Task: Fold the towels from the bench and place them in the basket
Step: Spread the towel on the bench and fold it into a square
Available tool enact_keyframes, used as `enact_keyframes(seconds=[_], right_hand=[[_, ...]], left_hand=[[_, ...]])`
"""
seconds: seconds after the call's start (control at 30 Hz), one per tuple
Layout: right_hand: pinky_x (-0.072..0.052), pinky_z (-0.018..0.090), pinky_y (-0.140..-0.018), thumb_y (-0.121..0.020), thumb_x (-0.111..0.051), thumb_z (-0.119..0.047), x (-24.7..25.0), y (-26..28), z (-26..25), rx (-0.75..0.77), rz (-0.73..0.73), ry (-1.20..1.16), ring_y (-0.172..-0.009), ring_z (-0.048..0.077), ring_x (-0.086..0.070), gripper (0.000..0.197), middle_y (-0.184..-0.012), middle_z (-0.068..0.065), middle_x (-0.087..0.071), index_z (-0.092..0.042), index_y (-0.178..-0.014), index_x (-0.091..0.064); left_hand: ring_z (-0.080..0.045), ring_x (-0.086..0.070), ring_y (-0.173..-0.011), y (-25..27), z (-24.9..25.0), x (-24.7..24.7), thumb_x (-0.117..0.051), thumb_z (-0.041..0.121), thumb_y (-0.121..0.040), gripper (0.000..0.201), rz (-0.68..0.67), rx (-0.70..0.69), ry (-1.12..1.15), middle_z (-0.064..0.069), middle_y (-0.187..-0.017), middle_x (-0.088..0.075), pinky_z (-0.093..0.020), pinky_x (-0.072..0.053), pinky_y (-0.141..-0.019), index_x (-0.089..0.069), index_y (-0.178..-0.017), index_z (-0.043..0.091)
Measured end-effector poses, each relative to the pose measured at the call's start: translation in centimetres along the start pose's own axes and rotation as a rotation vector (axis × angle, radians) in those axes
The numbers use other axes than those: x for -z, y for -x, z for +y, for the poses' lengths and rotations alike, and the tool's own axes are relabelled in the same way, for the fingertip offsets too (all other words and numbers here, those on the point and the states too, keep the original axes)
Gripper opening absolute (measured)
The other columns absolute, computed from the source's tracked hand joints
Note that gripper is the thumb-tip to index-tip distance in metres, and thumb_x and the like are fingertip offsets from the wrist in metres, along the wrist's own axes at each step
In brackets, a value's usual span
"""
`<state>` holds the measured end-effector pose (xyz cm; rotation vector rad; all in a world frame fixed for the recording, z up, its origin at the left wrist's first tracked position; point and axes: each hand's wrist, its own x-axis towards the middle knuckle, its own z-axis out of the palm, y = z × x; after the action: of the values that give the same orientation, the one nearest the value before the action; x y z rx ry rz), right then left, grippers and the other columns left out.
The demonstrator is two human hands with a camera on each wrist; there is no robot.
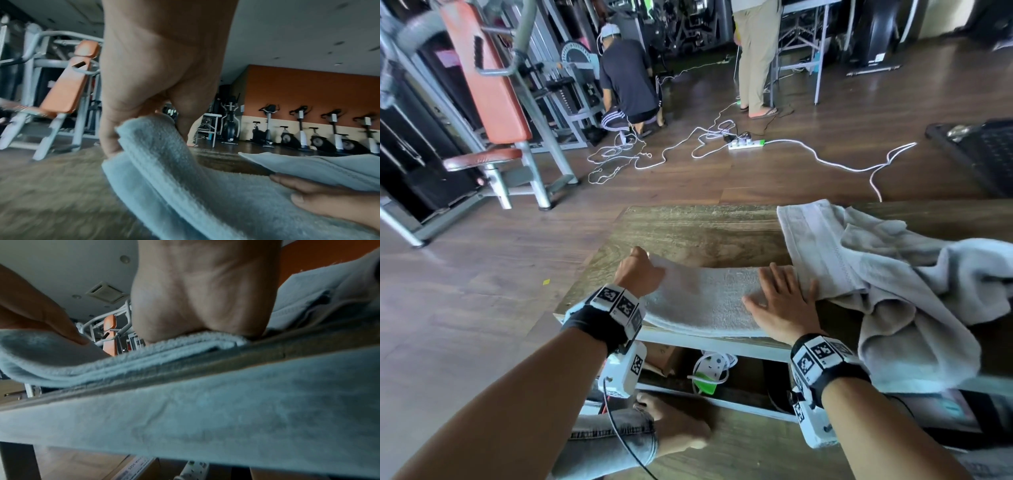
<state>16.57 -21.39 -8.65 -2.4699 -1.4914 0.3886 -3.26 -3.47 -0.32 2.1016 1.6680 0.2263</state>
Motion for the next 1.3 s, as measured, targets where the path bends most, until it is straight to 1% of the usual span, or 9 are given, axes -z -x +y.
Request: enact_keyframes(seconds=[0.1, 0.17, 0.37, 0.43, 0.67, 0.8, 1.03, 1.13, 1.3], right_hand=[[0.018, 0.052, -0.118, -0.1, -0.02, -0.062, 1.2, 0.5, -0.3, 0.059, 0.044, -0.053, -0.154, 0.016, 0.005, 0.067, -0.168, -0.003, -0.003, -0.03, -0.158, -0.016], [-0.015, 0.043, -0.122, -0.103, -0.029, -0.053, 2.0, 1.5, -0.6, 0.104, 0.168, -0.25, -0.147, 0.018, -0.03, 0.055, -0.158, 0.002, -0.038, -0.023, -0.148, -0.041], [-0.049, 0.029, -0.076, -0.097, -0.018, -0.07, 3.9, 3.5, -1.3, -0.179, -0.012, -1.334, -0.091, 0.012, -0.065, 0.061, -0.107, -0.008, -0.066, -0.027, -0.123, -0.054], [-0.039, 0.023, -0.068, -0.089, -0.03, -0.08, 4.2, 3.8, -0.8, -0.232, 0.051, -1.278, -0.076, 0.003, -0.048, 0.052, -0.087, -0.017, -0.047, -0.038, -0.107, -0.052], [-0.033, 0.019, -0.047, -0.088, -0.045, 0.005, 4.4, 4.7, 0.4, -0.143, 0.128, -1.047, -0.069, 0.016, -0.041, 0.025, -0.083, 0.007, -0.048, -0.012, -0.106, -0.05], [-0.051, 0.04, -0.064, -0.091, -0.051, 0.002, 4.1, 4.5, 0.8, -0.174, 0.128, -1.012, -0.08, 0.029, -0.059, 0.027, -0.096, 0.016, -0.061, -0.008, -0.116, -0.053], [-0.05, 0.03, -0.075, -0.086, -0.061, -0.005, 3.5, 4.2, 1.7, -0.163, 0.491, -0.617, -0.083, 0.019, -0.059, 0.014, -0.092, 0.003, -0.063, -0.007, -0.099, -0.065], [-0.048, 0.035, -0.06, -0.079, -0.057, -0.001, 3.6, 4.6, 2.3, -0.094, 0.371, -0.508, -0.063, 0.019, -0.056, 0.014, -0.065, 0.004, -0.061, -0.008, -0.069, -0.064], [-0.048, 0.029, -0.065, -0.094, -0.057, -0.008, 4.4, 6.0, 3.0, -0.05, 0.19, -0.481, -0.079, 0.022, -0.064, 0.02, -0.087, 0.006, -0.074, -0.009, -0.096, -0.076]], left_hand=[[-0.037, -0.061, -0.101, 1.9, 3.8, 1.5, -0.07, 0.025, -0.086, 0.063, 0.072, -0.119, -0.103, -0.02, -0.111, -0.06, -0.039, -0.046, -0.069, -0.035, -0.131, -0.002], [-0.034, -0.062, -0.095, 3.1, 7.0, 2.2, -0.072, 0.025, -0.085, 0.06, 0.079, -0.243, -0.096, -0.016, -0.105, -0.061, -0.036, -0.046, -0.066, -0.036, -0.127, 0.002], [-0.021, -0.065, -0.066, 7.2, 14.7, 0.3, -0.07, 0.041, -0.083, 0.045, -0.156, -0.432, 0.189, -0.006, -0.086, -0.065, -0.028, -0.049, -0.051, -0.049, -0.109, 0.011], [-0.017, -0.056, -0.067, 8.0, 14.7, -1.5, -0.063, 0.039, -0.087, 0.035, -0.16, -0.443, 0.16, -0.007, -0.09, -0.062, -0.026, -0.042, -0.051, -0.049, -0.106, 0.013], [-0.026, -0.058, -0.107, 9.0, 9.0, -7.7, -0.059, 0.027, -0.083, 0.051, -0.23, -0.503, 0.038, -0.007, -0.134, -0.054, -0.039, -0.048, -0.092, -0.046, -0.131, 0.018], [-0.025, -0.049, -0.128, 9.6, 7.4, -9.3, -0.061, 0.041, -0.089, 0.062, -0.203, -0.582, 0.021, -0.002, -0.148, -0.043, -0.05, -0.037, -0.109, -0.037, -0.143, 0.021], [-0.018, -0.004, -0.152, 9.9, 6.8, -10.7, -0.058, 0.064, -0.085, 0.081, -0.215, -0.728, -0.126, 0.004, -0.164, -0.012, -0.047, -0.007, -0.122, -0.024, -0.153, 0.035], [-0.017, -0.008, -0.152, 10.0, 7.0, -11.2, -0.06, 0.057, -0.087, 0.074, -0.212, -0.827, -0.167, 0.009, -0.163, -0.015, -0.048, -0.01, -0.121, -0.029, -0.15, 0.037], [-0.013, -0.029, -0.144, 9.9, 7.5, -12.1, -0.039, 0.048, -0.1, 0.038, -0.205, -0.822, 0.005, 0.011, -0.151, -0.038, -0.051, -0.017, -0.117, -0.055, -0.132, 0.037]])
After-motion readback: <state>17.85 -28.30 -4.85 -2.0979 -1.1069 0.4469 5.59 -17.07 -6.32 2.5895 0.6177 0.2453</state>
